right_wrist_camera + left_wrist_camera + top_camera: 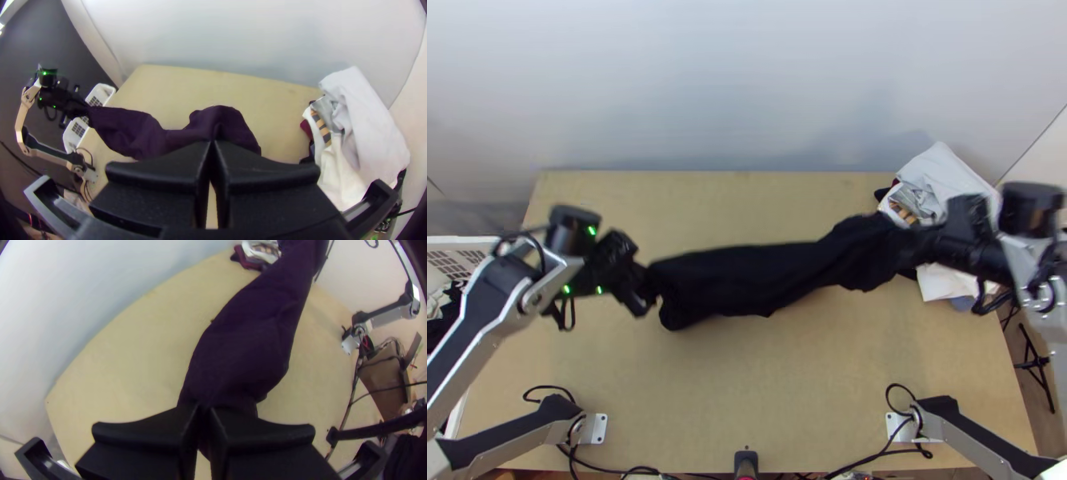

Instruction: Fold the t-shirt

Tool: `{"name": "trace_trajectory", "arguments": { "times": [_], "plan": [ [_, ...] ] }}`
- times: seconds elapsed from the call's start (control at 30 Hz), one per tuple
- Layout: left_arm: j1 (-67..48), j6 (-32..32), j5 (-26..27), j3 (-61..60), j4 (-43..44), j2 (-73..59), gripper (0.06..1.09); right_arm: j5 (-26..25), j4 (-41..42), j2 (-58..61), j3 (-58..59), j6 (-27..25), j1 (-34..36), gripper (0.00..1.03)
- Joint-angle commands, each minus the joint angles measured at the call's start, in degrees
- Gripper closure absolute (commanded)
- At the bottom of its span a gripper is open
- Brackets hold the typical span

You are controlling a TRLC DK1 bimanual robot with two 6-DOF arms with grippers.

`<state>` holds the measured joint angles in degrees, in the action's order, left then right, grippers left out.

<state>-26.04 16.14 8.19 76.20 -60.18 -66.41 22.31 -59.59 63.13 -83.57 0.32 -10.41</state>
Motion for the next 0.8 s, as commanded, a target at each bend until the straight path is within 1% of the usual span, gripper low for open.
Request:
{"name": "trace_trajectory", "arguments": {
  "times": [0.0, 0.13, 0.23, 0.27, 0.33, 0.4, 0.5, 0.57, 0.6, 0.7, 0.77],
  "plan": [
    [-6.7, 1.5, 0.3, -13.4, -0.3, 4.3, 0.93, -0.2, -5.4, -0.7, 13.1, -6.0, -2.7, 1.00],
    [-12.2, 1.8, 1.0, -15.6, -0.4, 1.8, 0.93, -0.8, -7.4, -0.9, 18.9, -10.2, -1.7, 1.00],
    [-15.8, 2.3, 1.7, -16.7, -0.7, 0.1, 0.80, -2.1, -8.3, 0.7, 20.8, -12.4, -0.6, 1.00],
    [-17.0, 2.6, 2.5, -17.1, -1.0, -0.5, 0.74, -2.9, -8.3, 1.0, 21.2, -12.7, 0.0, 1.00],
    [-19.2, 3.2, 2.7, -17.8, -1.4, -1.7, 0.59, -3.1, -8.3, 2.2, 21.3, -14.0, 1.6, 1.00],
    [-20.8, 4.0, 2.5, -18.6, -1.8, -3.0, 0.43, -3.1, -8.2, 3.3, 21.3, -14.3, 2.5, 1.00],
    [-22.0, 5.1, 2.4, -19.2, -1.9, -4.7, 0.30, -3.1, -8.2, 4.2, 21.1, -14.8, 3.0, 1.00],
    [-22.1, 6.3, 2.2, -18.2, -2.2, -6.1, 0.14, -3.4, -8.2, 4.4, 21.2, -15.2, 3.1, 1.00],
    [-21.9, 7.5, 2.1, -17.1, -3.1, -6.5, 0.10, -3.6, -8.2, 4.4, 21.3, -15.2, 3.1, 1.00],
    [-17.9, 10.8, 1.7, -10.7, -5.1, -8.3, 0.10, -3.7, -8.2, 4.4, 21.8, -16.0, 4.2, 1.00],
    [-11.5, 13.9, 1.7, -4.9, -6.7, -10.9, 0.10, -4.0, -8.2, 4.4, 22.2, -16.6, 5.0, 1.00]
  ]
}}
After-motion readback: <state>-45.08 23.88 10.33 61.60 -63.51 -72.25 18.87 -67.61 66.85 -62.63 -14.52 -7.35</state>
